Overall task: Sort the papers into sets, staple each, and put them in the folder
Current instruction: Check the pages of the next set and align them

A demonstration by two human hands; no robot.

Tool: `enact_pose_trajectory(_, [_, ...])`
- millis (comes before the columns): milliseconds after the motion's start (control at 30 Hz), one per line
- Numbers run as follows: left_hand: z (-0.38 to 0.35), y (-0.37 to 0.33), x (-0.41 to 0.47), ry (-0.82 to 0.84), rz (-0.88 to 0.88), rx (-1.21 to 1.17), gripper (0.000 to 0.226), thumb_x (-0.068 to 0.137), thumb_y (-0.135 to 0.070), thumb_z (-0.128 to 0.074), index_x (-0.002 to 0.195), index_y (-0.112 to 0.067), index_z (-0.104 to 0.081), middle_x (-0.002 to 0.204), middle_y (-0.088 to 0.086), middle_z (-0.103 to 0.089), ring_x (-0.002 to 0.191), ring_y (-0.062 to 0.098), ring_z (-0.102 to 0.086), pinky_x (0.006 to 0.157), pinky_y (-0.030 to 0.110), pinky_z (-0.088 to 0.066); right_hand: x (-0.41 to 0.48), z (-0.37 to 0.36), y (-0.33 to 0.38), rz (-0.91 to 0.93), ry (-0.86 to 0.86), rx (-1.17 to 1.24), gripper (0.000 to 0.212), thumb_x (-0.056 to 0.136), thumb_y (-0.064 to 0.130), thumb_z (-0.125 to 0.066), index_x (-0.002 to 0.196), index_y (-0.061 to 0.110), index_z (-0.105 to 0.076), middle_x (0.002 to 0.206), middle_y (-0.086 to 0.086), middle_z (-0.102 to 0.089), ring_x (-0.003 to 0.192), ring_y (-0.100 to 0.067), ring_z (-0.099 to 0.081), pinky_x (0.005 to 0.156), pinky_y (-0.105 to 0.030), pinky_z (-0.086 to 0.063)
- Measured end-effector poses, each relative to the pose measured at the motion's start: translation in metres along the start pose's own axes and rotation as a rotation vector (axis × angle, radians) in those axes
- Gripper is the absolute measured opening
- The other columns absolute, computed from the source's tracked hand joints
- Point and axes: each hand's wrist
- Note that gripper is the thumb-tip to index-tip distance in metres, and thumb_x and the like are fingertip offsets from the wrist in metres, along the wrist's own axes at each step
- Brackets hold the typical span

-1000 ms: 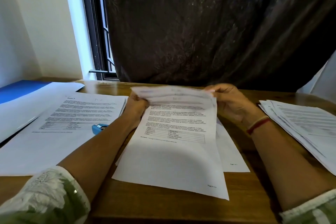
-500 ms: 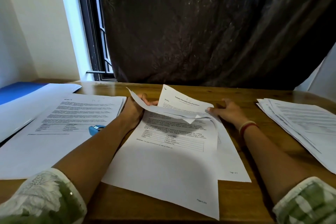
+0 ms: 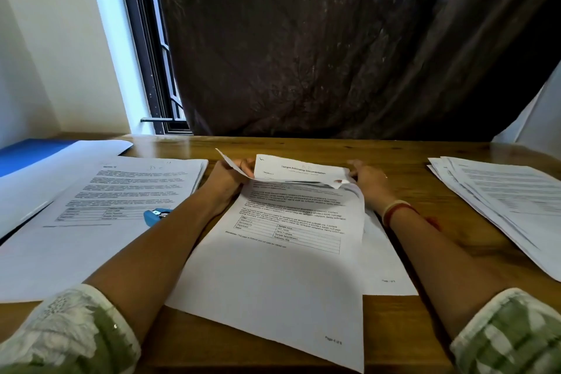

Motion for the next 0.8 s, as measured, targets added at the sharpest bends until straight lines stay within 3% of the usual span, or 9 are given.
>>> enact_pose_trajectory(133, [0.0,-0.001,0.004,-0.07,0.056,0.069,0.031,0.094,-0.01,-0.056,0.065,-0.014,-0.066,0.106,0.015,-0.07,0.095,0.038,-0.066,0.071,0.032,-0.054,-0.005,-0.011,-0.001,0.005,-0.033,0.007,0.065,0.092,0.04,-0.06,0.147,0.021,-0.032,0.142,-0.011,-0.05,0.138,-0.04,-0.032,0.111,-0.053,-0.03])
enact_pose_trajectory(233, [-0.005,-0.003,0.007,-0.142,0.103,0.152,0.015,0.094,-0.011,-0.056,0.08,-0.009,-0.062,0.094,0.012,-0.067,0.088,0.03,-0.064,0.078,0.035,-0.055,-0.007,-0.012,0.004,0.047,-0.007,0.25,0.07,0.087,0.047,-0.052,0.149,0.024,-0.028,0.146,-0.015,-0.042,0.138,-0.039,-0.032,0.11,-0.057,-0.032])
enact_pose_trajectory(333, [-0.007,0.0,0.011,-0.17,0.085,0.127,0.023,0.093,-0.004,-0.055,0.071,-0.012,-0.056,0.078,0.005,-0.06,0.078,0.019,-0.058,0.064,0.023,-0.048,-0.004,-0.007,0.013,0.019,-0.086,0.547,0.071,0.086,0.037,-0.059,0.148,0.017,-0.03,0.147,-0.017,-0.036,0.131,-0.036,-0.041,0.108,-0.054,-0.037])
enact_pose_trajectory(433, [-0.005,0.002,0.011,-0.168,0.064,0.102,0.031,0.093,-0.003,-0.051,0.064,-0.012,-0.054,0.065,0.003,-0.055,0.071,0.021,-0.055,0.057,0.025,-0.043,-0.001,-0.006,0.012,-0.097,-0.14,0.749,0.074,0.081,0.016,-0.075,0.143,0.02,-0.034,0.133,-0.014,-0.051,0.115,-0.032,-0.056,0.096,-0.049,-0.05])
enact_pose_trajectory(500, [-0.001,0.004,0.01,-0.134,0.042,0.061,0.036,0.092,-0.002,-0.05,0.059,-0.015,-0.056,0.069,0.007,-0.062,0.077,0.028,-0.06,0.061,0.031,-0.048,-0.002,-0.002,0.01,-0.176,-0.158,0.851,0.072,0.074,0.006,-0.081,0.134,0.019,-0.043,0.118,-0.009,-0.061,0.098,-0.025,-0.063,0.077,-0.039,-0.056])
enact_pose_trajectory(567, [0.003,0.005,0.011,-0.111,0.041,0.041,0.039,0.091,-0.005,-0.053,0.056,-0.02,-0.061,0.089,0.015,-0.069,0.09,0.038,-0.064,0.076,0.044,-0.054,-0.002,0.005,0.008,-0.206,-0.177,0.966,0.059,0.072,0.004,-0.081,0.122,0.016,-0.052,0.112,-0.007,-0.065,0.089,-0.022,-0.065,0.068,-0.033,-0.056])
enact_pose_trajectory(700, [0.004,0.006,0.01,-0.094,0.036,0.011,0.035,0.086,-0.01,-0.055,0.054,-0.021,-0.066,0.097,0.017,-0.07,0.098,0.043,-0.063,0.083,0.049,-0.052,0.001,0.018,0.008,-0.106,-0.162,1.076,0.045,0.077,0.007,-0.077,0.117,0.012,-0.058,0.112,-0.005,-0.068,0.095,-0.021,-0.067,0.072,-0.03,-0.057])
enact_pose_trajectory(800, [0.003,0.005,0.01,-0.13,0.05,-0.036,0.035,0.09,-0.006,-0.053,0.059,-0.018,-0.063,0.083,0.012,-0.069,0.091,0.04,-0.063,0.072,0.042,-0.052,-0.001,0.025,0.013,-0.015,-0.125,1.118,0.047,0.076,0.011,-0.078,0.119,0.013,-0.059,0.112,-0.006,-0.069,0.101,-0.023,-0.067,0.078,-0.033,-0.058])
Point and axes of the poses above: each hand's wrist, its own x-axis towards the middle knuckle, its own z-axis out of the back of the hand, y = z × x
